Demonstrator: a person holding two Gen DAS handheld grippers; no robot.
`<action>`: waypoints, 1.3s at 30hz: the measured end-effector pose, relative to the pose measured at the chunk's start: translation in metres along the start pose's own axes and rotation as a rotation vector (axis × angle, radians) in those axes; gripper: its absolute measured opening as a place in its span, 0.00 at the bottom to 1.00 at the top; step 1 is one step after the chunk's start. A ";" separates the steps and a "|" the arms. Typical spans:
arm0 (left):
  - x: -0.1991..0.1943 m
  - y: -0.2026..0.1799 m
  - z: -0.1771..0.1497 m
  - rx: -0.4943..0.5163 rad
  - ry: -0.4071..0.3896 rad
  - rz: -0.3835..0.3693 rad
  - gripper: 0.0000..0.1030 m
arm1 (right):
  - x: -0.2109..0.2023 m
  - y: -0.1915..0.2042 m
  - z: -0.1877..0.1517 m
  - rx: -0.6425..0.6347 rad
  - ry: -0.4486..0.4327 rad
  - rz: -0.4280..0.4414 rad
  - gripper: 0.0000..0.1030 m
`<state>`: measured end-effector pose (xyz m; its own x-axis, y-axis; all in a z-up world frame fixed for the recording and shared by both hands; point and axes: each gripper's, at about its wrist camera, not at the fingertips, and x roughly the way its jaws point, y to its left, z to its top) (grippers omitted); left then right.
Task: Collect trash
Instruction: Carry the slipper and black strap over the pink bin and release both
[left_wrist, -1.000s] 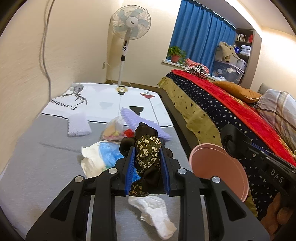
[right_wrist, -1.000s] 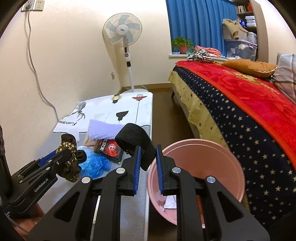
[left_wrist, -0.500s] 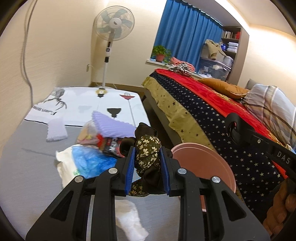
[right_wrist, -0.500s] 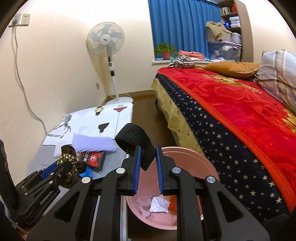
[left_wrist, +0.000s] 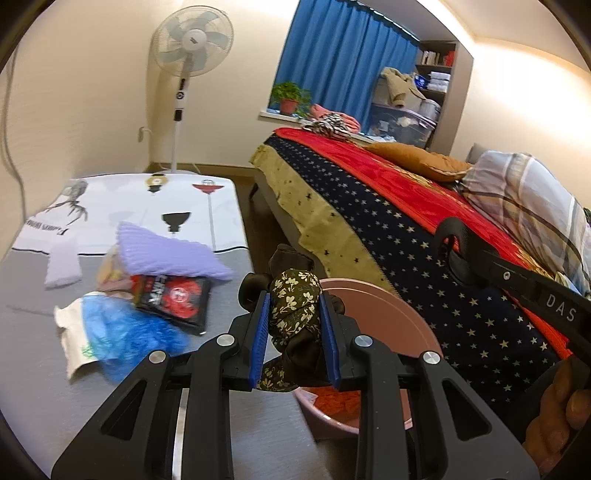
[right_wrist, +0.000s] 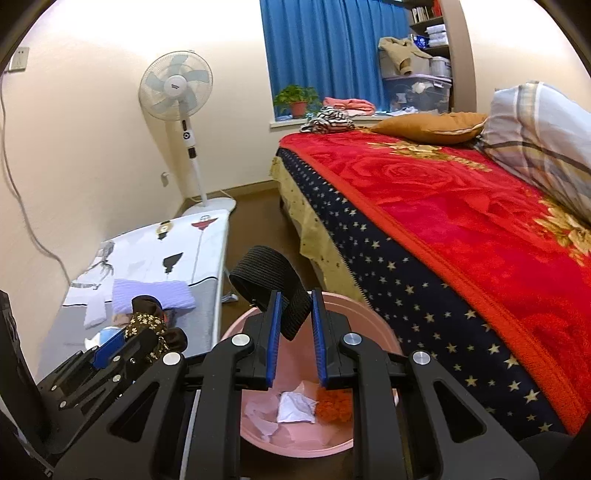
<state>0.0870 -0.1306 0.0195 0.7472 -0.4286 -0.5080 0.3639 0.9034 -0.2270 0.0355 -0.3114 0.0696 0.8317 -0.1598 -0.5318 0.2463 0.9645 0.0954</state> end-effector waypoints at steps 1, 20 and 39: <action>0.002 -0.003 0.000 0.005 0.001 -0.005 0.25 | 0.000 -0.001 0.000 -0.006 -0.003 -0.010 0.16; 0.044 -0.026 -0.005 0.044 0.054 -0.057 0.25 | 0.025 -0.020 -0.003 0.038 0.029 -0.113 0.16; 0.068 -0.032 -0.010 0.034 0.104 -0.083 0.43 | 0.039 -0.025 -0.003 0.054 0.043 -0.151 0.27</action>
<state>0.1208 -0.1890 -0.0159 0.6525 -0.4960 -0.5729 0.4419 0.8632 -0.2441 0.0602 -0.3415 0.0433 0.7612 -0.2922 -0.5790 0.3945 0.9172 0.0558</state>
